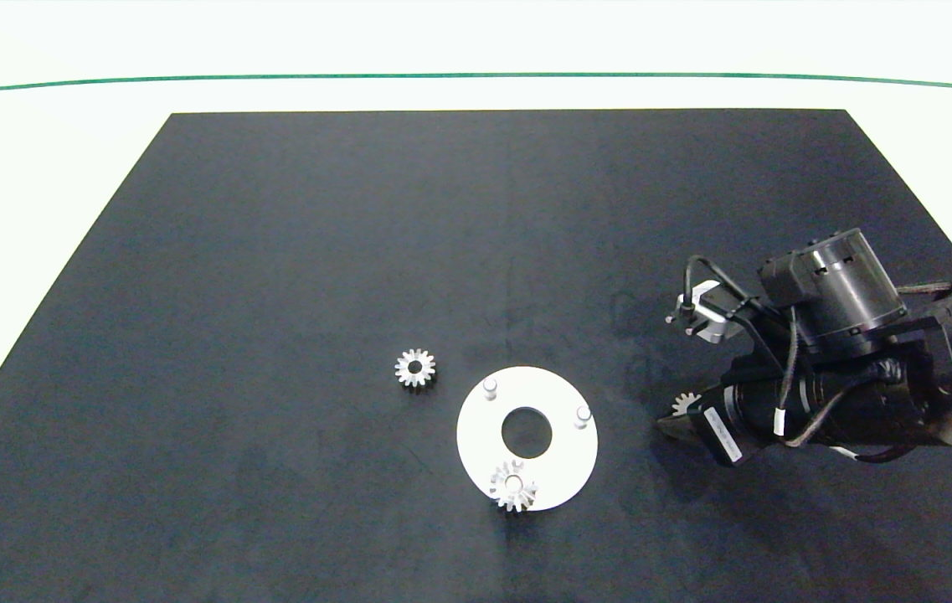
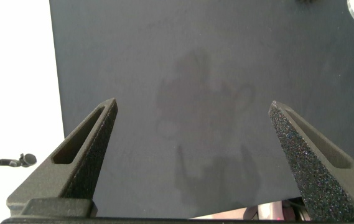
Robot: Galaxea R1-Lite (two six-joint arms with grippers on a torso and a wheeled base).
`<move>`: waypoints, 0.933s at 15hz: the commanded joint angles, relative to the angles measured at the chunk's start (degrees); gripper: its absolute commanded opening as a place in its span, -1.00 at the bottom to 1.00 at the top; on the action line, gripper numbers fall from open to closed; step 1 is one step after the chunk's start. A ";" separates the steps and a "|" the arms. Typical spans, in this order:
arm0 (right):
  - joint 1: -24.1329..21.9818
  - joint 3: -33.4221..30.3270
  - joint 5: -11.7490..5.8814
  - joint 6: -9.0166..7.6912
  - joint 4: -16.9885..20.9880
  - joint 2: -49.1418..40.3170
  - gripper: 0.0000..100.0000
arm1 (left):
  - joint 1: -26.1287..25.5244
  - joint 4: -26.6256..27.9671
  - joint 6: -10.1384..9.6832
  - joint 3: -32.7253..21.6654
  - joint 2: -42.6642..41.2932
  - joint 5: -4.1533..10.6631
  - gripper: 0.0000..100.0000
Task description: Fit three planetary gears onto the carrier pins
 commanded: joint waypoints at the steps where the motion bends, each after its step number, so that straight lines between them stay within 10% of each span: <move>1: 0.10 0.04 -0.08 -0.07 0.15 0.31 0.14 | 0.00 -0.02 0.11 0.01 0.16 -0.01 1.00; 14: 0.19 0.48 -0.08 -0.16 0.41 0.31 -0.40 | 0.00 -0.20 0.03 -0.25 0.16 -0.01 1.00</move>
